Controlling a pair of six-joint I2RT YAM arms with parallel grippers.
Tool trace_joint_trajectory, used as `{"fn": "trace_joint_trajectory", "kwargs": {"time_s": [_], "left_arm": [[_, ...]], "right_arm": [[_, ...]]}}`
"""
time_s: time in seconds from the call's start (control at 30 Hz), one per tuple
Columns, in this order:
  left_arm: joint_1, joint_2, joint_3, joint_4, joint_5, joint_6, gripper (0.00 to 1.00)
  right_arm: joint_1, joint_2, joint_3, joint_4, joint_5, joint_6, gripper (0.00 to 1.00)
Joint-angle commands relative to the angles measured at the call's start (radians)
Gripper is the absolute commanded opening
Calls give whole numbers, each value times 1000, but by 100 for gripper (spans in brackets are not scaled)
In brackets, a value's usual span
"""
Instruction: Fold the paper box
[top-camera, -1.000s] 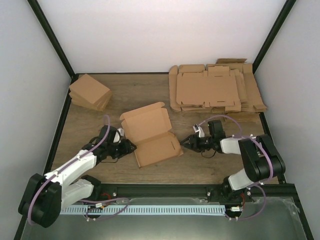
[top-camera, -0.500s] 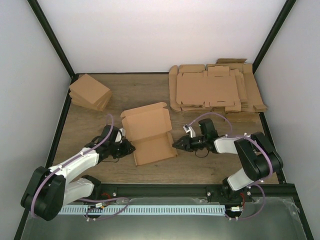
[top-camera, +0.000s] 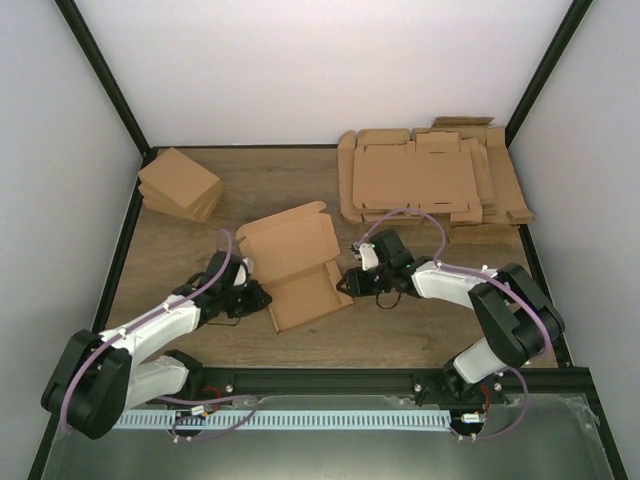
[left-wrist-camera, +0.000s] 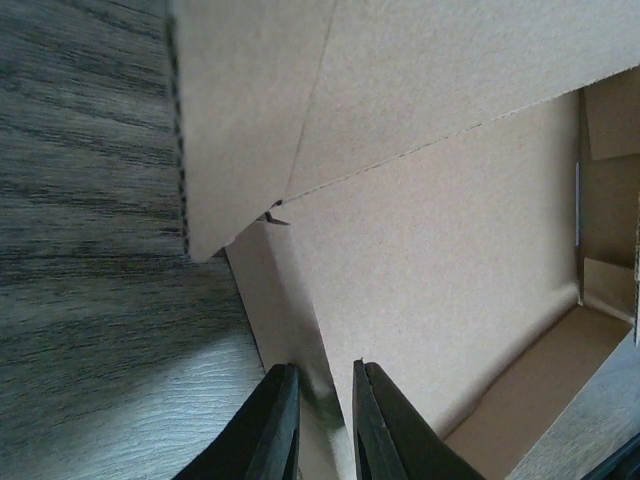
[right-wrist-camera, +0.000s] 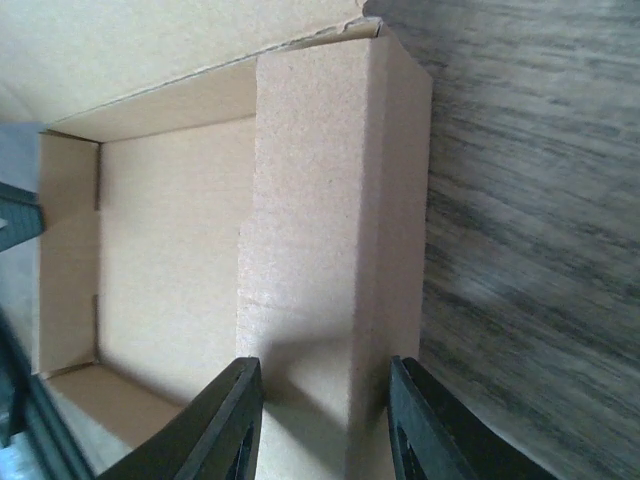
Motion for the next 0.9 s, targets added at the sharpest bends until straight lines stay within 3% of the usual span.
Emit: {"fn": "trace_joint_trajectory", "kwargs": {"time_s": [0.0, 0.3, 0.47, 0.67, 0.87], "left_arm": [[-19, 4, 18, 22, 0, 16, 19], [-31, -2, 26, 13, -25, 16, 19], [-31, -7, 29, 2, -34, 44, 19], [-33, -10, 30, -6, -46, 50, 19], [-33, -23, 35, -14, -57, 51, 19]], "right_arm": [[68, 5, 74, -108, 195, -37, 37], [213, 105, 196, -266, 510, -37, 36], [240, 133, 226, -313, 627, -28, 29], [267, 162, 249, -350, 739, -17, 12], [326, 204, 278, -397, 892, 26, 7]]}}
